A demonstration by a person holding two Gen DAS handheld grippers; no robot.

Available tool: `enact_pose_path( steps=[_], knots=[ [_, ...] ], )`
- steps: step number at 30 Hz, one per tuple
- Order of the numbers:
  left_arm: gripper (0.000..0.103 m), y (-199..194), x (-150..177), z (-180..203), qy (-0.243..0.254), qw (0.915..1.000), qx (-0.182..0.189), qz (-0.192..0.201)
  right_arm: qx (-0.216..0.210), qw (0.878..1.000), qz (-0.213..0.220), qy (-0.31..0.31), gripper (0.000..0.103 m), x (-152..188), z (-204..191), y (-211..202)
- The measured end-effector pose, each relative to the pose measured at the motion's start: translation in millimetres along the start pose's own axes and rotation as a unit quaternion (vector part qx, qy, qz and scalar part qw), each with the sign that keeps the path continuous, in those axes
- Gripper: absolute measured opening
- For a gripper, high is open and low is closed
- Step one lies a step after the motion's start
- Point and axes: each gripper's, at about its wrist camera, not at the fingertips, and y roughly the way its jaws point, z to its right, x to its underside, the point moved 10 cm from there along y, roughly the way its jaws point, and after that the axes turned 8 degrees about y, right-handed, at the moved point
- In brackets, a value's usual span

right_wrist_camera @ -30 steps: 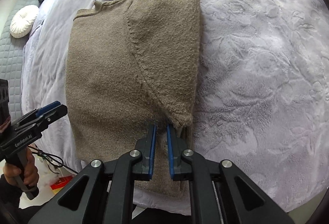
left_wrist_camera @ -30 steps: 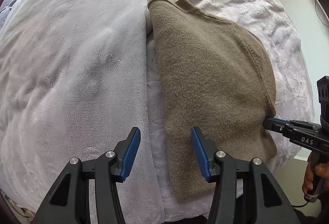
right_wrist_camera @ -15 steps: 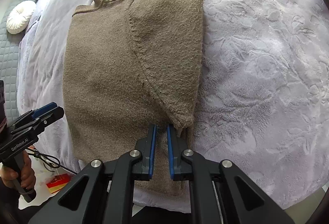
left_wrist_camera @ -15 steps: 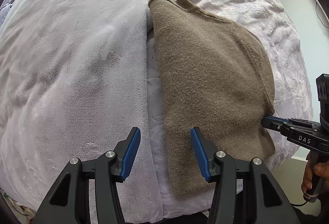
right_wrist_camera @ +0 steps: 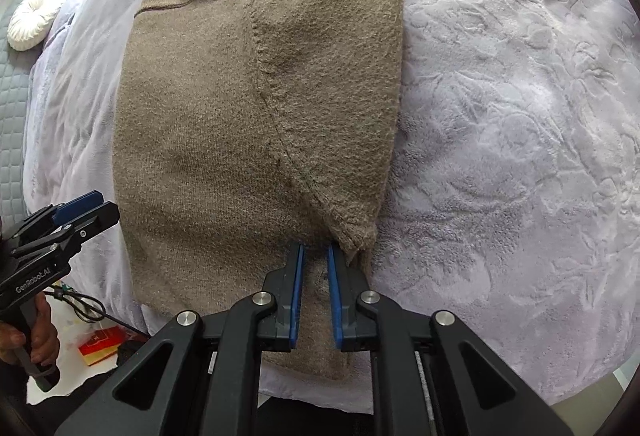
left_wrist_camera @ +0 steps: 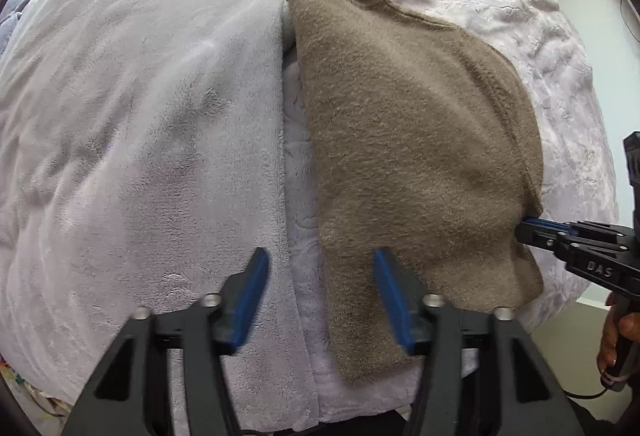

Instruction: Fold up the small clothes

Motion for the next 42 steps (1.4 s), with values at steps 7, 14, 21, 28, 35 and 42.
enact_pose_path(
  steps=[7, 14, 21, 28, 35, 42],
  knots=[
    [0.070, -7.2, -2.3, -4.1, -0.003, 1.0000, -0.006, 0.007, -0.018, 1.000, 0.008, 0.014, 0.014, -1.7, -2.1, -16.7],
    [0.103, -25.4, -15.2, -3.0, -0.007, 0.9990, -0.033, 0.031, -0.017, 0.999, 0.033, 0.019, 0.016, -13.8, -9.4, -41.0],
    [0.103, -44.5, -30.7, -2.6, -0.011, 0.9964, -0.061, 0.058, -0.009, 0.998, 0.062, 0.008, 0.082, -32.6, -17.4, -65.3],
    [0.103, -51.3, -32.9, -10.5, -0.029, 0.9949, -0.080, 0.054, 0.028, 0.995, 0.098, 0.007, 0.089, -44.6, -22.0, -84.5],
    [0.103, -55.0, -28.2, -5.9, -0.021, 0.9947, -0.091, 0.043, 0.049, 0.992, 0.111, 0.018, 0.103, -50.0, -20.8, -86.3],
    [0.103, -56.0, -26.7, -2.2, -0.024, 0.9950, -0.090, 0.034, 0.066, 0.992, 0.109, 0.022, 0.103, -51.7, -19.0, -86.8]
  ],
)
